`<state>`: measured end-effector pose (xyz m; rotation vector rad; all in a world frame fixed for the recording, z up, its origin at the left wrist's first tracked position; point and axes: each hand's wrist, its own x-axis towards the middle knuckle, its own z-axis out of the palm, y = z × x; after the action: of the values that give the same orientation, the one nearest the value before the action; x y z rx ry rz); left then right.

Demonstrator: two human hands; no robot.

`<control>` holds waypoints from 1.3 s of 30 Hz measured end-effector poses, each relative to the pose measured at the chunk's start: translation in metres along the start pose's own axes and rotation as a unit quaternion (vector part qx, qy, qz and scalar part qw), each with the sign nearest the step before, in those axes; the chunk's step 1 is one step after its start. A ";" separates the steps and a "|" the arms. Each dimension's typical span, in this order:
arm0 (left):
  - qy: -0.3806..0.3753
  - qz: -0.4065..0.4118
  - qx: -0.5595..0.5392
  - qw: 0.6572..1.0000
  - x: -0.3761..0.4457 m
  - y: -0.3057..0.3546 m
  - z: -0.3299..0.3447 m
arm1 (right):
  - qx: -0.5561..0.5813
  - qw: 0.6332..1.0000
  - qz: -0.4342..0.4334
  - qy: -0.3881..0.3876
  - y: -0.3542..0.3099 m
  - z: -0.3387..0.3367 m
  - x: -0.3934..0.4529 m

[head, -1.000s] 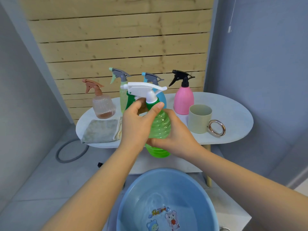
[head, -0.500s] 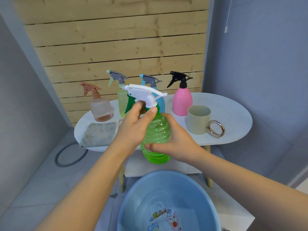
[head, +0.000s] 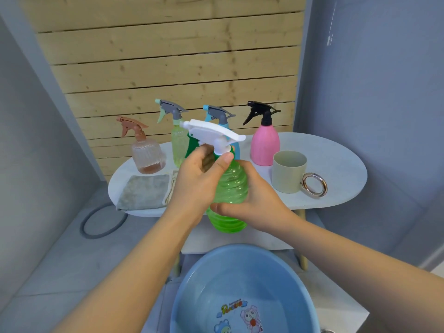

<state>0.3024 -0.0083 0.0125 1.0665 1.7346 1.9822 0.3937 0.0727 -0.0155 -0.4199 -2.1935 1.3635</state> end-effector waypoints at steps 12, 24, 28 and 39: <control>-0.078 -0.017 0.025 0.997 0.008 0.000 -0.010 | 0.001 1.000 -0.010 -0.019 0.001 0.001 -0.002; -0.089 -0.022 -0.025 0.996 0.009 -0.003 -0.021 | -0.021 0.999 -0.014 -0.025 0.002 0.004 -0.001; -0.075 -0.024 -0.026 0.997 0.007 -0.007 -0.017 | -0.019 1.000 -0.004 -0.012 0.003 0.003 -0.003; 0.023 -0.050 0.034 0.998 -0.006 0.002 0.012 | -0.035 0.998 0.015 0.050 0.007 0.018 -0.001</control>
<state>0.3154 -0.0040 0.0127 0.9438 1.8524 1.9142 0.3839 0.0617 -0.0281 -0.5366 -2.1656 1.2569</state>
